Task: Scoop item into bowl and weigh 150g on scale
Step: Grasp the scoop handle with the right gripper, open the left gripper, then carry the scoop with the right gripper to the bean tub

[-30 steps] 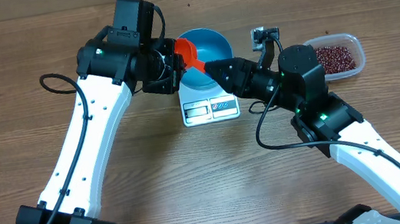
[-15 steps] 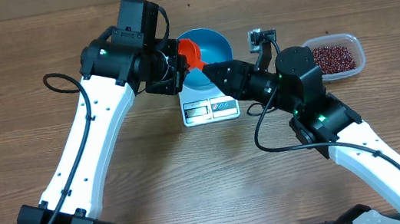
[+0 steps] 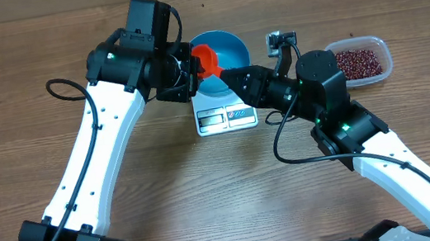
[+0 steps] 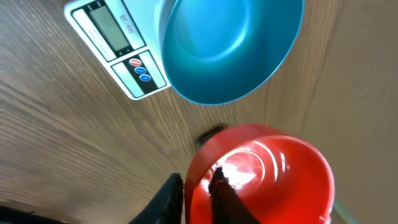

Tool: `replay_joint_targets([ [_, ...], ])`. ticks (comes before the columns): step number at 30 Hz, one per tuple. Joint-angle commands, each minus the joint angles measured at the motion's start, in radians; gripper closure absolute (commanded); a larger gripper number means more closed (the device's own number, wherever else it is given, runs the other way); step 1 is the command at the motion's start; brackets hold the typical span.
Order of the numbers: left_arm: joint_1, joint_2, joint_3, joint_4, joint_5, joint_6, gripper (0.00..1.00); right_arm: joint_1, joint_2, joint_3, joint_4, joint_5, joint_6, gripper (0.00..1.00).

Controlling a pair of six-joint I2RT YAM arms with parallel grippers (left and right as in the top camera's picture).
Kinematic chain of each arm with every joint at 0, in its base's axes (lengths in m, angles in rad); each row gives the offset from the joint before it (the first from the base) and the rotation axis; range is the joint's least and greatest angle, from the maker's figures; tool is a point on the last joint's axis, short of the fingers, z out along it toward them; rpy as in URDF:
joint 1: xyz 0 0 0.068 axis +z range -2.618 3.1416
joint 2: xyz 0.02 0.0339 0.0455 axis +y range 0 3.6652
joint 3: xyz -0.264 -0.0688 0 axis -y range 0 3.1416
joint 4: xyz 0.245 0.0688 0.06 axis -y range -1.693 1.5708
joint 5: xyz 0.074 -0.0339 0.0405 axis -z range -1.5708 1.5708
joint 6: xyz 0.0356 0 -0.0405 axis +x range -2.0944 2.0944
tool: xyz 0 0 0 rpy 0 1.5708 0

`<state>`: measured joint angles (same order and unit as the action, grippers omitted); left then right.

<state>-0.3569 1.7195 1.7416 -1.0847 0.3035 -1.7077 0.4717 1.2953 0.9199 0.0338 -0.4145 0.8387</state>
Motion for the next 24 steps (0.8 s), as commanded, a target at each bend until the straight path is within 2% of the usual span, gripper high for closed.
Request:
replay_joint_targets([
  [1, -0.005, -0.022, 0.008, -0.008, -0.006, -0.013, 0.75, 0.004, -0.008, 0.018, 0.007, -0.004, -0.001, 0.92],
  [4, -0.005, -0.022, 0.008, -0.008, -0.007, -0.013, 0.68, 0.004, -0.008, 0.018, 0.006, -0.004, -0.001, 0.96],
  [8, -0.004, -0.022, 0.008, -0.008, -0.007, -0.006, 0.54, 0.004, -0.008, 0.018, -0.002, 0.004, 0.000, 0.96],
  [13, 0.011, -0.022, 0.008, -0.005, -0.029, 0.077, 0.52, 0.004, -0.008, 0.018, -0.071, 0.059, -0.001, 0.96],
  [15, 0.024, -0.022, 0.008, 0.011, -0.037, 0.167, 0.58, 0.004, -0.008, 0.018, -0.096, 0.081, -0.002, 0.96],
  [17, 0.038, -0.022, 0.008, 0.044, -0.045, 0.283, 0.96, 0.002, -0.008, 0.018, -0.114, 0.100, -0.023, 0.96],
  [24, 0.077, -0.024, 0.008, 0.204, -0.064, 0.756, 0.96, -0.070, -0.024, 0.019, -0.177, 0.081, -0.064, 0.96],
])
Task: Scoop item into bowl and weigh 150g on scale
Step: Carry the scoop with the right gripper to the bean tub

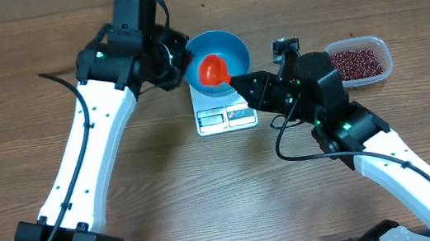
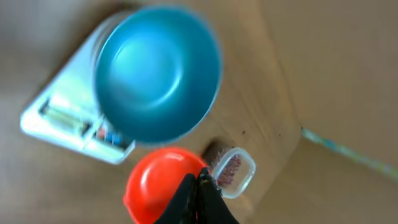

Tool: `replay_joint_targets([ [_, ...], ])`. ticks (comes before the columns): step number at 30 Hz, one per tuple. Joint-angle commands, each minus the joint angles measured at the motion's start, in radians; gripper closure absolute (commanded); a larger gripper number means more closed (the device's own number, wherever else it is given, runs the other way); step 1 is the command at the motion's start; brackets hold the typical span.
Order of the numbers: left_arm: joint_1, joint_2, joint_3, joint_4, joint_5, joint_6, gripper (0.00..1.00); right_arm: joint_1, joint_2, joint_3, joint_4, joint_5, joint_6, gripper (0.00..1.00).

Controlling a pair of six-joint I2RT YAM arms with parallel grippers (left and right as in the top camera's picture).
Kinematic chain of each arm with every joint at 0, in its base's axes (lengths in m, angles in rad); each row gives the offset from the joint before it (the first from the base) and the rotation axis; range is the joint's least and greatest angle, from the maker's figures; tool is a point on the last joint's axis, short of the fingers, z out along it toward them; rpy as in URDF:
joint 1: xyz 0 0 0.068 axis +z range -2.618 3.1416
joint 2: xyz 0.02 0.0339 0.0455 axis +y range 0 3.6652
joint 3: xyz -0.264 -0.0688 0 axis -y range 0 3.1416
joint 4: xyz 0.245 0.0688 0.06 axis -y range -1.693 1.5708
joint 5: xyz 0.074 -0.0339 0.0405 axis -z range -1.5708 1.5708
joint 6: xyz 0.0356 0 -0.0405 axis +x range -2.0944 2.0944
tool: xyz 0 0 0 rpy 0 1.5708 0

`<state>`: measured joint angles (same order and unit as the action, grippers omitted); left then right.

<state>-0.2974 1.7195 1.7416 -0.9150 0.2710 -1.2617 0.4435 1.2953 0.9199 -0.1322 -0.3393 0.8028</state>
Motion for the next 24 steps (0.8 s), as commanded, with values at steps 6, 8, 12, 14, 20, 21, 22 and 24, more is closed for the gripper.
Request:
replay_joint_targets([
  [6, 0.044, -0.024, 0.008, 0.080, -0.042, 0.581, 0.38, -0.179, -0.080, 0.046, -0.122, -0.092, -0.107, 0.96],
  [8, 0.048, -0.024, 0.008, 0.078, -0.041, 0.676, 0.20, -0.227, -0.098, 0.072, -0.201, -0.105, -0.153, 0.96],
  [12, 0.048, -0.024, 0.008, 0.094, -0.042, 0.855, 0.15, -0.338, -0.133, 0.158, -0.420, -0.107, -0.286, 0.96],
  [14, 0.046, -0.024, 0.008, 0.092, -0.042, 0.892, 0.15, -0.380, -0.140, 0.194, -0.492, -0.107, -0.333, 0.96],
  [20, 0.017, -0.024, 0.008, 0.077, -0.043, 0.922, 0.14, -0.508, -0.140, 0.243, -0.612, -0.107, -0.390, 0.96],
  [21, 0.011, -0.023, 0.008, 0.077, -0.043, 0.926, 0.14, -0.518, -0.138, 0.243, -0.621, -0.107, -0.390, 0.96],
  [22, 0.006, -0.023, 0.008, 0.077, -0.047, 0.926, 0.12, -0.527, -0.137, 0.243, -0.631, -0.107, -0.393, 0.96],
  [24, -0.005, -0.022, 0.008, 0.080, -0.051, 0.926, 0.12, -0.536, -0.137, 0.243, -0.650, -0.107, -0.405, 0.96],
])
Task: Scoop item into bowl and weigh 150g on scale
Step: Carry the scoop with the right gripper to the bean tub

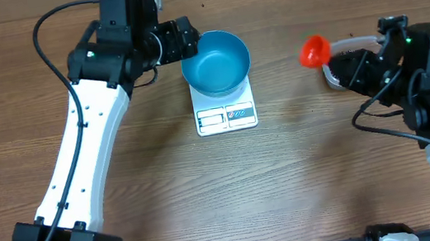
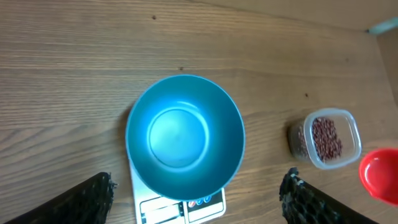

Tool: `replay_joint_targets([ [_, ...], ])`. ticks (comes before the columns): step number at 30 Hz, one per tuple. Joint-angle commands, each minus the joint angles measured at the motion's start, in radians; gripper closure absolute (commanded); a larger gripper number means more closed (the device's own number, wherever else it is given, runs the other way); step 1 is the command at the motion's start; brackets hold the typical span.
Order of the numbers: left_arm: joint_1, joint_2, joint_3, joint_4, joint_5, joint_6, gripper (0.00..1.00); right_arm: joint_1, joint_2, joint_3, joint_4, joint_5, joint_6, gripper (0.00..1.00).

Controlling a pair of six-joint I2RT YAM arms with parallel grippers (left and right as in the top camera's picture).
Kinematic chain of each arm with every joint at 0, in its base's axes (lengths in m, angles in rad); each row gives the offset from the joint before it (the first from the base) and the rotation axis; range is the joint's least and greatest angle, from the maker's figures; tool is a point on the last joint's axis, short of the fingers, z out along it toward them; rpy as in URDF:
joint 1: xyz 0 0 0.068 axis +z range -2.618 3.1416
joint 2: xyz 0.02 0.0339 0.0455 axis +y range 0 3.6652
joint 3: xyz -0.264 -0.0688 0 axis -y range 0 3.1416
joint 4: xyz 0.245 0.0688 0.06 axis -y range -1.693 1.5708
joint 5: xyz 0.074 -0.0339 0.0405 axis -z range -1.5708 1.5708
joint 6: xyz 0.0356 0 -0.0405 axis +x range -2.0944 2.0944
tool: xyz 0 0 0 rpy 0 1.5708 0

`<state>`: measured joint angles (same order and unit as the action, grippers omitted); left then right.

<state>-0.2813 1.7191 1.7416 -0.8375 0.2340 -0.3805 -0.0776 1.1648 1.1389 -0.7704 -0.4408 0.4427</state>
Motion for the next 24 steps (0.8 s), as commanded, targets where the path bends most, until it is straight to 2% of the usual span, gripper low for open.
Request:
replay_joint_targets([
  [1, -0.026, -0.020, 0.008, 0.004, -0.016, 0.044, 0.12, -0.014, -0.006, 0.024, -0.019, -0.005, -0.055, 0.96],
  [11, -0.084, 0.008, 0.008, 0.005, -0.088, 0.045, 0.16, -0.014, -0.006, 0.024, -0.187, 0.173, -0.135, 0.96],
  [15, -0.124, 0.033, 0.008, -0.027, -0.086, 0.045, 0.30, -0.016, -0.006, 0.024, -0.183, 0.222, -0.133, 0.96],
  [17, -0.146, 0.033, 0.008, -0.041, -0.090, 0.049, 0.30, -0.016, -0.006, 0.024, -0.180, 0.223, -0.125, 0.96],
  [24, -0.177, 0.033, 0.008, -0.102, -0.088, 0.174, 0.30, -0.016, 0.003, 0.024, -0.120, 0.221, -0.043, 0.96],
])
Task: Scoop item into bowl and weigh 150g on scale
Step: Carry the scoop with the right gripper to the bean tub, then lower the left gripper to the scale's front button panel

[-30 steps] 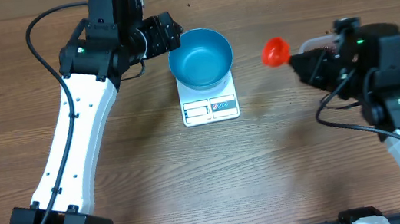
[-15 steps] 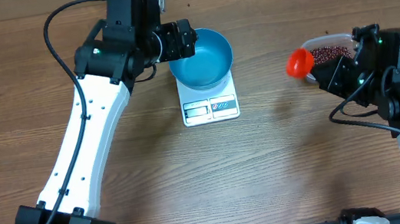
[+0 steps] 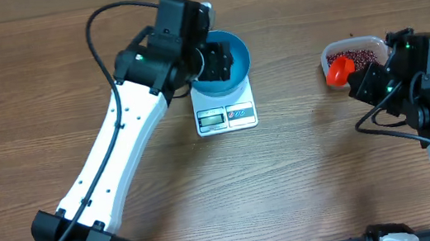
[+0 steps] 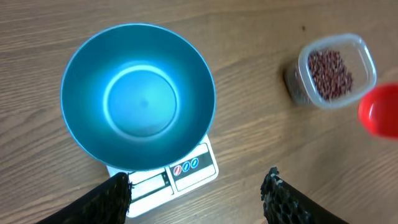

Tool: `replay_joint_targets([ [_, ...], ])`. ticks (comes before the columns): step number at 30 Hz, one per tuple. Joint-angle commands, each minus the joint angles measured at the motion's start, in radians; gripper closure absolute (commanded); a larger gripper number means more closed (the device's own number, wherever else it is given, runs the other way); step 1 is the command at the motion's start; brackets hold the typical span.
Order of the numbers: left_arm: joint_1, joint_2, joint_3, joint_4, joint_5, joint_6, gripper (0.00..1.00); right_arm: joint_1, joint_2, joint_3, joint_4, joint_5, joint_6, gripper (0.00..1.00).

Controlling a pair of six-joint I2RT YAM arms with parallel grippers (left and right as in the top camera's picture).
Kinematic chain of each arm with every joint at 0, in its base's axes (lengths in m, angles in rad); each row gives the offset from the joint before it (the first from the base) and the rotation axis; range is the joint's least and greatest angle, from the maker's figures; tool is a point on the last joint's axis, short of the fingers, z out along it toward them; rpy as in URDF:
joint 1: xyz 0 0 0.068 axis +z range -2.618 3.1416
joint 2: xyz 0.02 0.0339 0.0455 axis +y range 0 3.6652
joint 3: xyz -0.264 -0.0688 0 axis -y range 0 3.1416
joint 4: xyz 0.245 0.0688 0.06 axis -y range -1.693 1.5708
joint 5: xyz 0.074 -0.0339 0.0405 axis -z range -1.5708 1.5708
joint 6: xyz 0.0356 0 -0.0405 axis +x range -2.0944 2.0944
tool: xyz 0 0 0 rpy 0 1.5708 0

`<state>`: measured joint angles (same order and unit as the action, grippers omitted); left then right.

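Note:
An empty blue bowl [image 3: 226,46] [image 4: 138,93] stands on the white scale [image 3: 227,115] [image 4: 186,171]. My left gripper [image 3: 214,61] [image 4: 196,202] hovers just above the bowl, open, with nothing between its black fingers [image 4: 106,199]. A red scoop [image 3: 340,71] [image 4: 380,111] is tilted at the left rim of the clear container of red beans [image 3: 355,55] [image 4: 336,67]. My right gripper [image 3: 359,79] is shut on the scoop's handle, just right of the scoop's cup.
Bare wooden table [image 3: 306,183] surrounds the scale. A cable loops from the left arm at the back left [image 3: 102,23]. The bean container sits near the table's far right side.
My left gripper has moved from the bowl's left side to right over the bowl, still open. The right gripper has brought the scoop lower and closer to the bean container's rim.
First my left gripper was shut on the red scoop beside the bowl, the right gripper close by. Then both were at the scoop over the bowl. Later the right gripper alone held it near the bean container and the left was open, as now.

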<state>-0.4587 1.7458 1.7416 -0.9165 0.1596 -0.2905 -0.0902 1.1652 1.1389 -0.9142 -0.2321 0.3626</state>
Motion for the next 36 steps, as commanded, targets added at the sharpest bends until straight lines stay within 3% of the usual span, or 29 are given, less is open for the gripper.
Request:
replay_joint_targets([
  [1, 0.000, 0.006, 0.008, -0.032, -0.010, 0.100, 0.32, -0.003, 0.006, 0.024, 0.030, 0.017, 0.037, 0.96],
  [13, -0.070, 0.006, 0.008, -0.127, 0.023, 0.157, 0.40, -0.012, 0.164, 0.024, 0.054, 0.215, 0.061, 0.96],
  [16, -0.100, 0.006, 0.008, -0.129, 0.026, 0.146, 0.48, -0.033, 0.203, 0.024, 0.083, 0.212, 0.061, 0.96],
  [18, -0.125, -0.006, 0.008, -0.140, 0.025, 0.113, 0.55, -0.058, 0.222, 0.024, 0.091, 0.207, 0.061, 0.96],
  [21, -0.169, -0.043, 0.008, -0.150, -0.018, 0.059, 0.52, -0.115, 0.245, 0.024, 0.091, 0.176, 0.059, 0.96],
  [25, -0.250, -0.120, 0.008, -0.206, -0.208, -0.056, 0.49, -0.196, 0.249, 0.024, 0.092, 0.114, 0.042, 0.96],
  [29, -0.341, -0.172, 0.003, -0.305, -0.404, -0.263, 0.59, -0.248, 0.249, 0.024, 0.093, 0.058, 0.007, 0.96],
  [33, -0.408, -0.175, -0.045, -0.296, -0.418, -0.341, 0.60, -0.250, 0.249, 0.024, 0.090, 0.037, 0.007, 0.96],
  [36, -0.439, -0.166, -0.133, -0.206, -0.418, -0.357, 0.69, -0.250, 0.249, 0.024, 0.090, 0.028, 0.007, 0.96],
])
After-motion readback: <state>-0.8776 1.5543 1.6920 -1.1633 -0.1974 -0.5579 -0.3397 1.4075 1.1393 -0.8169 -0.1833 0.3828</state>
